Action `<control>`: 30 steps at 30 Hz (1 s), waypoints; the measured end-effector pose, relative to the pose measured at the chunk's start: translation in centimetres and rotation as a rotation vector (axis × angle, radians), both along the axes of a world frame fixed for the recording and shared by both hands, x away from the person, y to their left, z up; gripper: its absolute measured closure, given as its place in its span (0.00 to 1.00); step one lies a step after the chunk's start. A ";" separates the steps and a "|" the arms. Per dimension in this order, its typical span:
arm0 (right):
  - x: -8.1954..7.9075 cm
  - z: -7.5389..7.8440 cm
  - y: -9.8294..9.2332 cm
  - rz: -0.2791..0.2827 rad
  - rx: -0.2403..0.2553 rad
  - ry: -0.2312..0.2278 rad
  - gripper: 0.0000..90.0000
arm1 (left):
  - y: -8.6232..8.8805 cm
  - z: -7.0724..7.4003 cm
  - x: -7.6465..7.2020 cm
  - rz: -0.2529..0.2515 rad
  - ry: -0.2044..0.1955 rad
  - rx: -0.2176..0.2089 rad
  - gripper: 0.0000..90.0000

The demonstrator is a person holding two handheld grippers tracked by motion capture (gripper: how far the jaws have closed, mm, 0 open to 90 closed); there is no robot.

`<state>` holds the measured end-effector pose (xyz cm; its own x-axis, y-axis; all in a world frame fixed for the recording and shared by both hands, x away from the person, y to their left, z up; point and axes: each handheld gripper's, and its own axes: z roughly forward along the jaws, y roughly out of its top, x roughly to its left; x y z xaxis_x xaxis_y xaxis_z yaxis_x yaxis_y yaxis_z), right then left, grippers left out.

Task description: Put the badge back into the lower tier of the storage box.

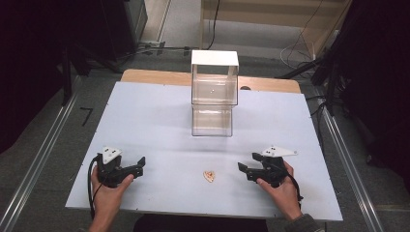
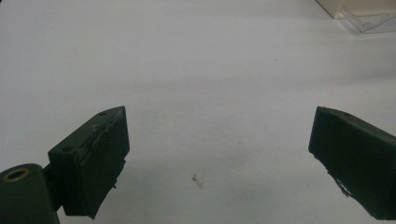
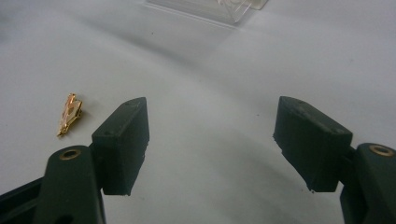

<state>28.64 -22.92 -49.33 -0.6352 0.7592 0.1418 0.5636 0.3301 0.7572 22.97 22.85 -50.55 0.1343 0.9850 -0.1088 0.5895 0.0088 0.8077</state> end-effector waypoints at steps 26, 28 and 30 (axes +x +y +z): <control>0.0 -0.3 2.0 0.039 -0.005 0.009 0.28 | 0.0 0.0 0.0 -0.007 0.003 0.000 0.06; 0.0 -0.3 2.2 0.043 -0.006 0.007 0.28 | 0.0 0.0 0.0 -0.007 0.004 -0.001 0.06; 0.0 -0.3 2.3 0.047 -0.010 0.009 0.28 | 0.0 0.0 0.0 -0.007 0.003 -0.002 0.06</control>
<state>28.66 -20.61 -49.68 -0.6692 0.7298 0.1399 0.5539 0.3644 0.7486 22.97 22.87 -50.56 0.1404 0.9839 -0.1108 0.5917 0.0064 0.8061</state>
